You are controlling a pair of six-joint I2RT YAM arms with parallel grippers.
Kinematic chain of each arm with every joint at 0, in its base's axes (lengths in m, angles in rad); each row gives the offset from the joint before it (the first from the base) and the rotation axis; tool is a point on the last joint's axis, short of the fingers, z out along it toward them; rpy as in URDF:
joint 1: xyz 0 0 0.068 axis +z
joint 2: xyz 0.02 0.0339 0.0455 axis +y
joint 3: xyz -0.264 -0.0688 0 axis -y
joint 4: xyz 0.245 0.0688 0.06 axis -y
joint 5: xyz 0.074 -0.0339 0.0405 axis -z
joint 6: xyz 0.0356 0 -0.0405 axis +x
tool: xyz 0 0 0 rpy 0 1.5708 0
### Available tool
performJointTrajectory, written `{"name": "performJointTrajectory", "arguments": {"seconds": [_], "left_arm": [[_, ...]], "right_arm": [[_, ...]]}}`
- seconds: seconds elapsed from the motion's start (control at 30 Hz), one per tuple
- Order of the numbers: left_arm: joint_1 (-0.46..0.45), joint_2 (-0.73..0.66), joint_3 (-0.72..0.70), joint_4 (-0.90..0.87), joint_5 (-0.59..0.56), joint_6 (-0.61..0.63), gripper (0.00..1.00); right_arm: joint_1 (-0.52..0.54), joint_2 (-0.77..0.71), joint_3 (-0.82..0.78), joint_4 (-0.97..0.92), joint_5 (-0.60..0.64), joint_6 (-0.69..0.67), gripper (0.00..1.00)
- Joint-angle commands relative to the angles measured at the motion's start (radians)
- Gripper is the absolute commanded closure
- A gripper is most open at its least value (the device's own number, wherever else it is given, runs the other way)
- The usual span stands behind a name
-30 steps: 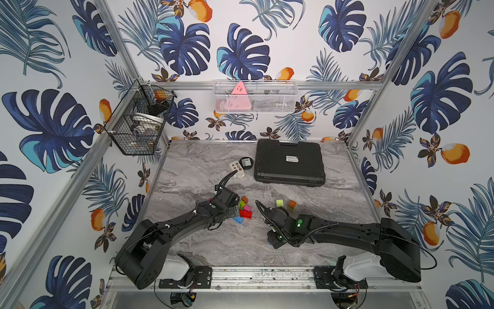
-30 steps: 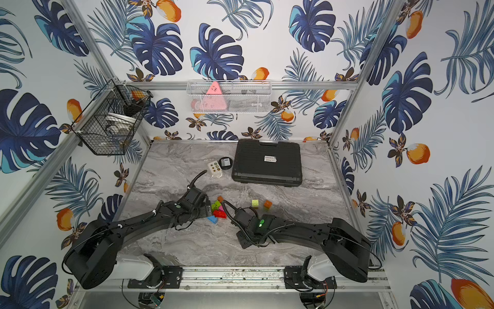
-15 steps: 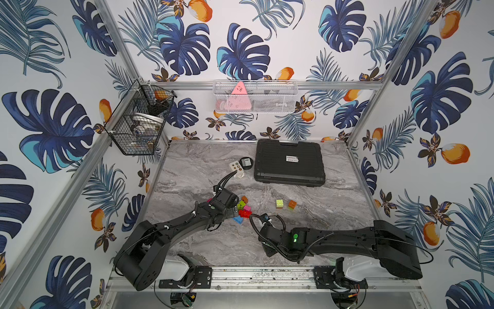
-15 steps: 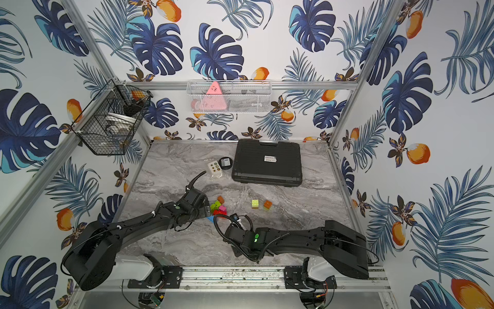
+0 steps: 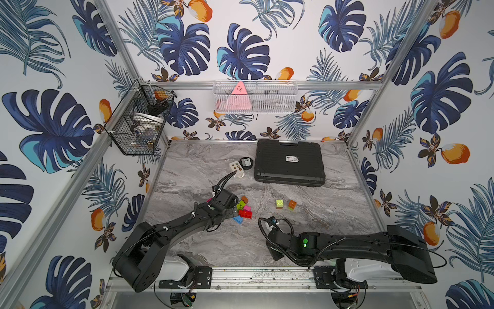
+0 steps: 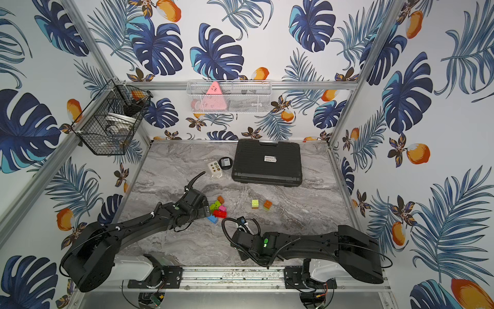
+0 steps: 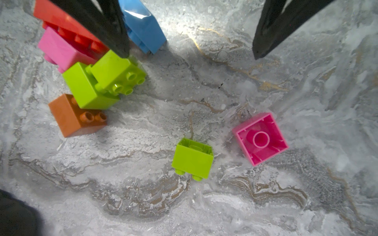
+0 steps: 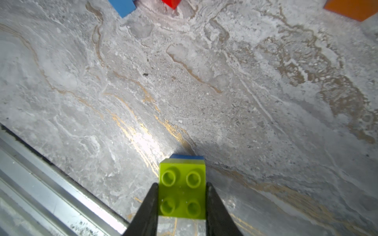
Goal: Assemble the letter h with lego
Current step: Assemble the lego brick with the lego brick.
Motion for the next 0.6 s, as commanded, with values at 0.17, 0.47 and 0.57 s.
{"name": "performJointTrajectory", "arguments": {"seconds": [0.17,0.47,0.57], "left_arm": [[0.003,-0.011,-0.006,0.004,-0.037,-0.018,0.01],[0.006,-0.008,-0.008,0.005,-0.04,-0.022,0.01],[0.006,-0.009,-0.008,0.007,-0.038,-0.023,0.01]], "right_arm": [[0.098,0.064,-0.05,0.028,0.051,0.061,0.7],[0.119,-0.003,-0.001,-0.032,0.089,0.036,0.69],[0.119,-0.034,-0.005,-0.025,0.098,0.04,0.69]]}}
